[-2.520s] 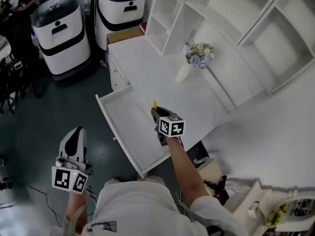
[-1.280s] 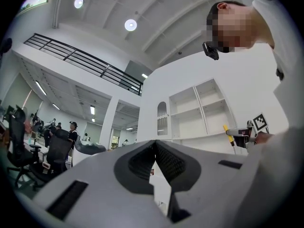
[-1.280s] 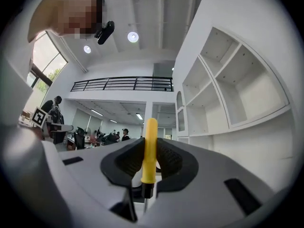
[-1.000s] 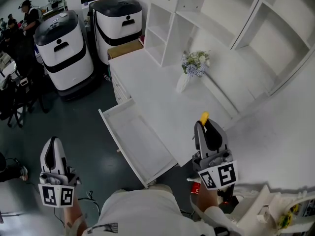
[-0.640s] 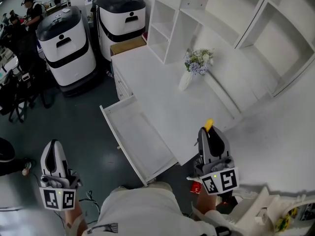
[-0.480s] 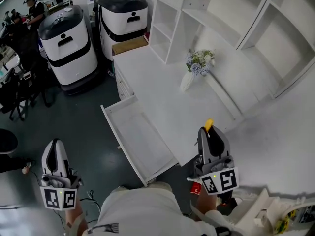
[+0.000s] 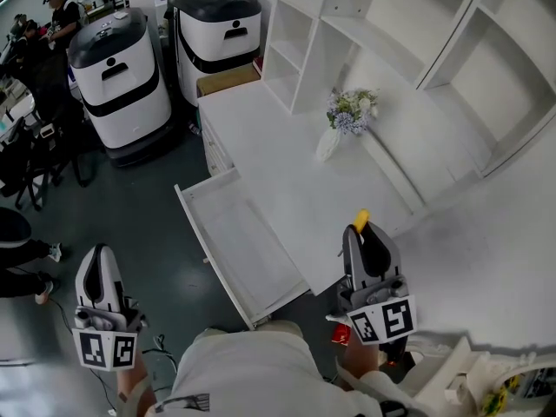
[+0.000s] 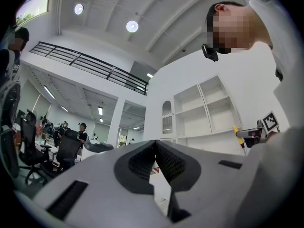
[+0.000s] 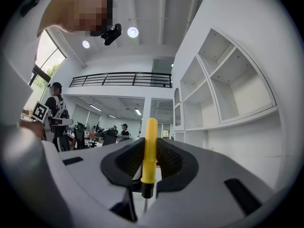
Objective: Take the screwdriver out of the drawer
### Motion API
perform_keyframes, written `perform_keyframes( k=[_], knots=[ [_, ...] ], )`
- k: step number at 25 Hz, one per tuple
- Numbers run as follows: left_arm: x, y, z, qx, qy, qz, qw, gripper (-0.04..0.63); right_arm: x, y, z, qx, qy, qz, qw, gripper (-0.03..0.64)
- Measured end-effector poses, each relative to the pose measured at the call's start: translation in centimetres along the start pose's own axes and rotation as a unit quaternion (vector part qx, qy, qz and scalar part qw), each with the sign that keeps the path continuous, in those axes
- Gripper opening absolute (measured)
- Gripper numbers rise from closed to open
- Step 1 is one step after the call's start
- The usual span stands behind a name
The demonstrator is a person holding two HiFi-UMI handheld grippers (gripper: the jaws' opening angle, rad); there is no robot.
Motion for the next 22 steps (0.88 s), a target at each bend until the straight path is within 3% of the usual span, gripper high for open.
perform_keyframes(
  k=[22],
  knots=[
    [1.7,-1.0,-0.1,-0.011,-0.005,-0.001,0.9999,0.015,1.2,-1.5,0.7,-0.006,0.005,-0.019,1.000,0.087]
  ],
)
Point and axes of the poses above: the fingertips, and each gripper's own axes: y backward along the fingers, x to its right, z out of its underside, the point moved 8 cm from there along y, backward along the fingers, and after that the axes turned 14 degrees about -x, right-handed, at the moved point
